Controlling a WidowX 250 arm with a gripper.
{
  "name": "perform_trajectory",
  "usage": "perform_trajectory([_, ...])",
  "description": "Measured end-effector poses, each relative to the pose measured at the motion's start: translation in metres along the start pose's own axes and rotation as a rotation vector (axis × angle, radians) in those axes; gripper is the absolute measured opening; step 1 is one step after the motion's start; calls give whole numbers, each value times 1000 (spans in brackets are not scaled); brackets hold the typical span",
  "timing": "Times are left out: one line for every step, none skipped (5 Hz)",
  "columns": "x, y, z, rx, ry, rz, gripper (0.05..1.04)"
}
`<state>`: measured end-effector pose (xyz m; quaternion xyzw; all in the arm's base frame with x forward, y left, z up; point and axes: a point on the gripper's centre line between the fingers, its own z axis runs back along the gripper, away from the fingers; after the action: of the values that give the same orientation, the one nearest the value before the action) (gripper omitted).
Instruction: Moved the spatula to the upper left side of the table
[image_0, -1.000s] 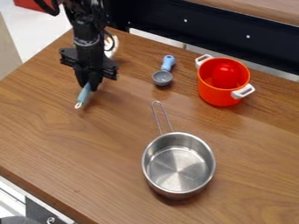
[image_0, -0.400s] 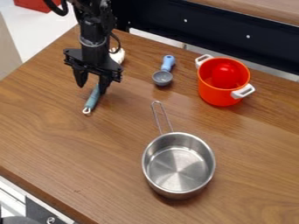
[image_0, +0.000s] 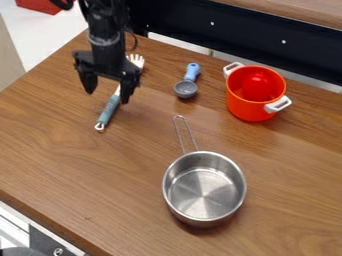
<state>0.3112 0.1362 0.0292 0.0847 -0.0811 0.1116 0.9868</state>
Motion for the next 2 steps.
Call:
perform_trajectory([-11, -5, 11, -31, -15, -40, 993])
perform_trajectory([-36, -9, 12, -33, 3, -135, 993])
